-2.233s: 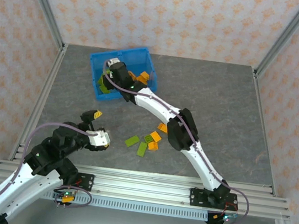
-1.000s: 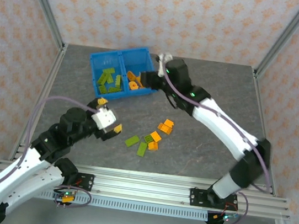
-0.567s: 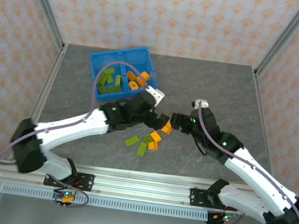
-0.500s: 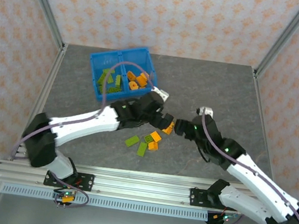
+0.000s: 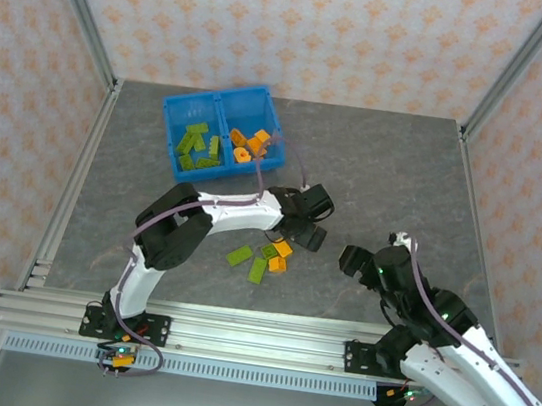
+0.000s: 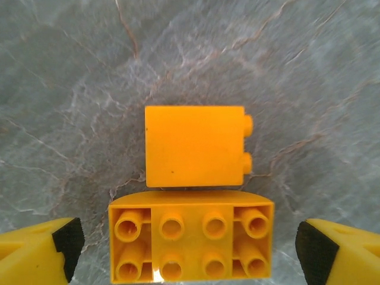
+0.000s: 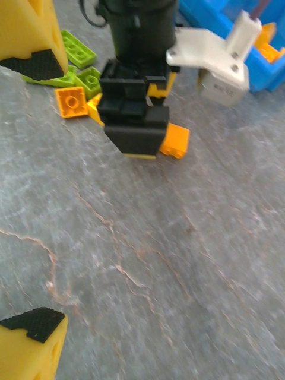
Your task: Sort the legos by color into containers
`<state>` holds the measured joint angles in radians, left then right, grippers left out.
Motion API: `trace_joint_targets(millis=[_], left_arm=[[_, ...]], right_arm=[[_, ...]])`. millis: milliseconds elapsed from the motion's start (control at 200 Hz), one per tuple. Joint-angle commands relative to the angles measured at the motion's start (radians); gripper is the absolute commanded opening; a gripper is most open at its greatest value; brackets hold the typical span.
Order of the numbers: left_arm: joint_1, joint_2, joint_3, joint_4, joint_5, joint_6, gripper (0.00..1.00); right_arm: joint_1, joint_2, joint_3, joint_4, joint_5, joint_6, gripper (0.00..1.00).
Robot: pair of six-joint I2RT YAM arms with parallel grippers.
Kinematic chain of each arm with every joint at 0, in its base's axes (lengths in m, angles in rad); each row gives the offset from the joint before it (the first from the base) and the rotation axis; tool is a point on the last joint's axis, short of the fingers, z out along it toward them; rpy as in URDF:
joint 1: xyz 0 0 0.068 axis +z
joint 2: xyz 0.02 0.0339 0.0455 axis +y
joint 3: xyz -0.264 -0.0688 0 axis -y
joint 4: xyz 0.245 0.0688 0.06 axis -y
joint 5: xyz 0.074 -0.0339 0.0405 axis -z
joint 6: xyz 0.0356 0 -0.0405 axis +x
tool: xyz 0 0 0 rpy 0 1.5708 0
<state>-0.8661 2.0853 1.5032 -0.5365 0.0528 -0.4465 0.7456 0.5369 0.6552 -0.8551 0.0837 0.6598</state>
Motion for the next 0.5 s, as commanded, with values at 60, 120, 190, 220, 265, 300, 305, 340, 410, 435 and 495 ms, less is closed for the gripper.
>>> trace_joint_targets(millis=[60,120,190,220,265,300,305,340,410,435,495], left_arm=[[0.003,0.031,0.046,-0.06,0.017,-0.003,0.86],[0.002,0.041,0.043,-0.06,0.025,-0.003,0.8],[0.002,0.044,0.037,-0.055,0.025,-0.009,0.74],[0.003,0.045,0.035,-0.054,0.024,-0.011,0.71],[0.002,0.045,0.035,-0.054,0.022,-0.013,0.68],[0.003,0.046,0.035,-0.053,0.02,-0.015,0.65],[0.003,0.045,0.035,-0.053,0.019,-0.015,0.65],[0.002,0.041,0.035,-0.053,0.018,-0.016,0.62],[0.004,0.024,0.027,-0.04,0.008,-0.021,0.57],[0.004,0.015,0.023,-0.036,0.001,-0.024,0.56],[0.004,-0.014,0.015,-0.03,-0.027,-0.024,0.54]], right_arm=[[0.003,0.035,0.014,0.034,-0.165,-0.029,0.99],[0.003,0.054,0.025,0.048,-0.2,-0.043,0.99],[0.004,0.079,0.027,0.067,-0.24,-0.058,0.99],[0.003,0.09,0.025,0.079,-0.257,-0.062,0.99],[0.003,0.109,0.021,0.092,-0.277,-0.063,0.99],[0.003,0.121,0.02,0.106,-0.289,-0.061,0.99],[0.003,0.123,0.02,0.107,-0.29,-0.06,0.99],[0.003,0.132,0.019,0.118,-0.297,-0.057,0.99],[0.002,0.141,0.014,0.134,-0.3,-0.051,0.99],[0.003,0.141,0.014,0.138,-0.298,-0.052,0.99],[0.003,0.141,0.013,0.142,-0.29,-0.051,0.99]])
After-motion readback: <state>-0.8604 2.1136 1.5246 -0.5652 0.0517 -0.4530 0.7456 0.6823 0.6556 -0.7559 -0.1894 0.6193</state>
